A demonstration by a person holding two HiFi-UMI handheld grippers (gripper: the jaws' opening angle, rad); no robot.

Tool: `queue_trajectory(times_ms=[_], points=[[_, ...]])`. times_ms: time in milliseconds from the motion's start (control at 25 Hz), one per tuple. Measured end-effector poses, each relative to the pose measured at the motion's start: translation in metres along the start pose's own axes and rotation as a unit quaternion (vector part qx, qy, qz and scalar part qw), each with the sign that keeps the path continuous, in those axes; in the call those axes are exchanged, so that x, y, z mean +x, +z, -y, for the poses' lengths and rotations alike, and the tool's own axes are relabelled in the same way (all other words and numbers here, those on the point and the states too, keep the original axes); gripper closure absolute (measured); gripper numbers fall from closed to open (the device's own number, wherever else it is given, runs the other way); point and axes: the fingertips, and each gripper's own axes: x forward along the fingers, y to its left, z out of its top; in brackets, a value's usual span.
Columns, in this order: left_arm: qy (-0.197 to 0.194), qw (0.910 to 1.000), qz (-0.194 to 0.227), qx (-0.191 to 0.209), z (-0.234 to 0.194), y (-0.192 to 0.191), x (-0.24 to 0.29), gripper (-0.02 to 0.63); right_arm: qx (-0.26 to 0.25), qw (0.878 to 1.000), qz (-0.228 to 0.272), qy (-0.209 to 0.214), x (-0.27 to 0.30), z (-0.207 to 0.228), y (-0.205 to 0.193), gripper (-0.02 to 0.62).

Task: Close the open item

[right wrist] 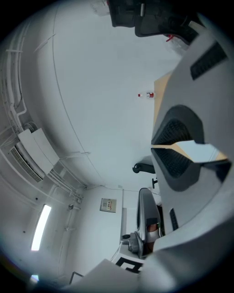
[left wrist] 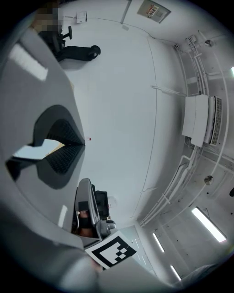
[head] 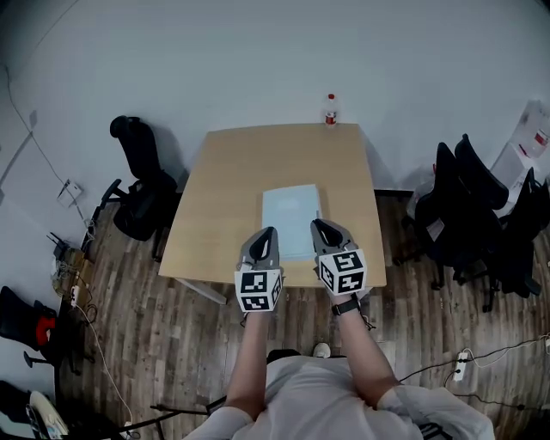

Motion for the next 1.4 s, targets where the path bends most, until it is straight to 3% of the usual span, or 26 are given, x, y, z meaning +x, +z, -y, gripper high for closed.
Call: queue_trajectory(times_ms=[200, 440, 880, 1040, 1240, 1400], points=[[0.001, 0.9998, -0.018, -0.013, -0.004, -0.012, 0.031, 0.595, -0.001, 1.000, -0.015, 0.006, 0.016, 0.022, -0.009, 0.568], [-0.051, 0.9985, -0.018, -0.003, -0.011, -0.018, 0.080, 0.595, 0.008, 0.999, -0.032, -0.006, 0.052, 0.043, -0.023, 0.568], [-0.097, 0.9949, -0.028, -0.004, -0.052, -0.016, 0.208, 0.595, 0.006, 0.998, -0.040, -0.040, 0.141, 0.103, -0.013, 0.568], [-0.123, 0.9911, -0.034, 0.036, -0.054, -0.029, 0.234, 0.597, 0.009, 0.997, -0.067, -0.045, 0.157, 0.110, -0.035, 0.568], [-0.161, 0.9843, -0.063, 0.035, -0.043, -0.060, 0.258, 0.597, 0.022, 0.992, -0.108, -0.064, 0.158, 0.125, -0.072, 0.568], [-0.169, 0.9820, -0.079, 0.032, -0.036, -0.085, 0.274, 0.597, 0.041, 0.987, -0.130, -0.081, 0.155, 0.136, -0.094, 0.568]])
